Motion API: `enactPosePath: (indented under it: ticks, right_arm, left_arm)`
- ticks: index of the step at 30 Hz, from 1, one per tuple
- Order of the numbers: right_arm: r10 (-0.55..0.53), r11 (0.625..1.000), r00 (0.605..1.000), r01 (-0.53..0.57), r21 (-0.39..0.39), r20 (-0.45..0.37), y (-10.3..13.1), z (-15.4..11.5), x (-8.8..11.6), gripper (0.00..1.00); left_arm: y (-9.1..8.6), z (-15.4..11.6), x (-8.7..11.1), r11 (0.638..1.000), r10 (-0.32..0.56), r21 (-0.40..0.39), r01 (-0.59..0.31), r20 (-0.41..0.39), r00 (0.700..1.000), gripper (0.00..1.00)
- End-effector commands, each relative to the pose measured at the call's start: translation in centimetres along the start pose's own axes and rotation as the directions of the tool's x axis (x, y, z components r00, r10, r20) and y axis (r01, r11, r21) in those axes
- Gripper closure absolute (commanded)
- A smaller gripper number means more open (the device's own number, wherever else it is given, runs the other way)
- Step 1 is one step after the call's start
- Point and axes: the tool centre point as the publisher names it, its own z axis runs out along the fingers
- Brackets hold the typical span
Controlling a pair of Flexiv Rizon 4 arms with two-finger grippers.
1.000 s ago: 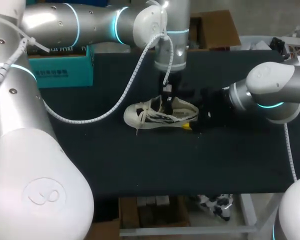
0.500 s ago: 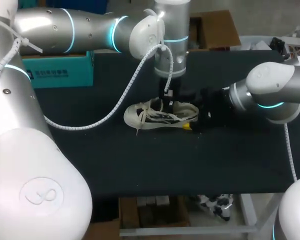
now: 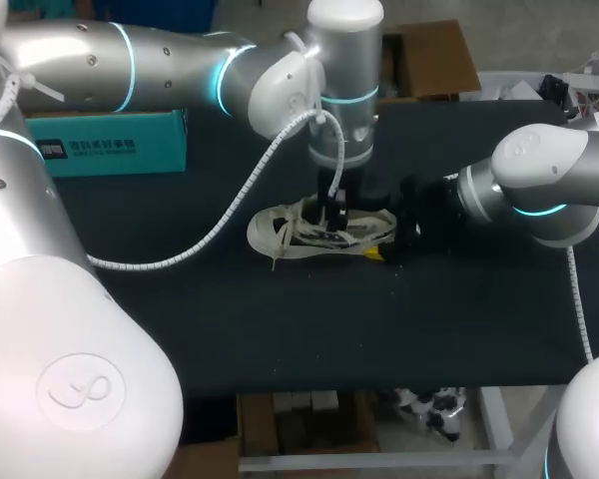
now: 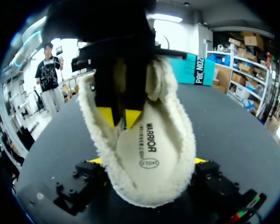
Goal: Open the shoe tongue, take the insole out of the shoe, put the insole back into the shoe, and pack the shoe into the shoebox
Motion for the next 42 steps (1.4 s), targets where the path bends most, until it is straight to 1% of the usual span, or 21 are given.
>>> enactPosePath:
  ticks: [1,9,14,15,20,24,26,27,28,32,35,38,42]
  right_arm:
    - [0.001,1.000,1.000,-0.001,-0.003,-0.001,-0.6,0.7,0.1,1.00]
    - [0.001,1.000,1.000,-0.001,-0.003,-0.001,-0.6,0.7,0.1,1.00]
    - [0.001,1.000,1.000,-0.001,-0.003,-0.001,-0.6,0.7,0.1,1.00]
    - [0.001,1.000,1.000,-0.001,-0.003,-0.001,-0.6,0.7,0.1,1.00]
    - [0.001,1.000,1.000,-0.001,-0.003,-0.001,-0.6,0.7,0.1,1.00]
    - [0.001,1.000,1.000,-0.001,-0.003,-0.001,-0.6,0.7,0.1,1.00]
    - [0.001,1.000,1.000,-0.001,-0.003,-0.001,-0.6,0.7,0.1,1.00]
    - [0.001,1.000,1.000,-0.001,-0.003,-0.001,-0.6,0.7,0.1,1.00]
    - [0.001,1.000,1.000,-0.001,-0.003,-0.001,-0.6,0.7,0.1,1.00]
    - [0.001,1.000,1.000,-0.001,-0.003,-0.001,-0.6,0.7,0.1,1.00]
    - [0.001,1.000,1.000,-0.001,-0.003,-0.001,-0.6,0.7,0.1,1.00]
    - [0.001,1.000,1.000,-0.001,-0.003,-0.001,-0.6,0.7,0.1,1.00]
    - [0.001,1.000,1.000,-0.001,-0.003,-0.001,-0.6,0.7,0.1,1.00]
  left_arm:
    - [-0.6,6.8,0.2,1.000,-0.007,-0.019,0.008,0.049,0.999,0.67]
    - [0.3,9.3,-3.1,1.000,-0.017,-0.022,0.020,0.116,0.993,0.71]
    - [0.8,11.1,-5.1,1.000,-0.011,-0.025,0.015,0.160,0.987,0.69]
    - [0.9,11.4,-5.5,1.000,-0.008,-0.024,0.013,0.174,0.985,0.70]
    - [1.2,12.6,-6.9,1.000,0.000,-0.020,0.004,0.194,0.981,0.71]
    - [1.4,13.3,-8.1,0.999,-0.006,-0.038,0.015,0.225,0.974,0.72]
    - [1.4,13.4,-8.6,0.999,-0.007,-0.044,0.018,0.236,0.972,0.78]
    - [1.5,13.5,-8.8,0.999,-0.009,-0.043,0.019,0.240,0.971,0.92]
    - [1.5,13.5,-9.0,0.999,-0.009,-0.043,0.020,0.242,0.970,1.00]
    - [1.7,12.8,-9.4,0.999,-0.010,-0.039,0.021,0.255,0.967,1.00]
    - [1.8,11.1,-9.3,1.000,-0.003,-0.025,0.010,0.260,0.966,1.00]
    - [1.7,8.5,-8.6,1.000,0.013,-0.005,-0.012,0.256,0.967,1.00]
    - [1.3,4.6,-7.3,0.998,0.041,0.045,-0.053,0.239,0.970,1.00]
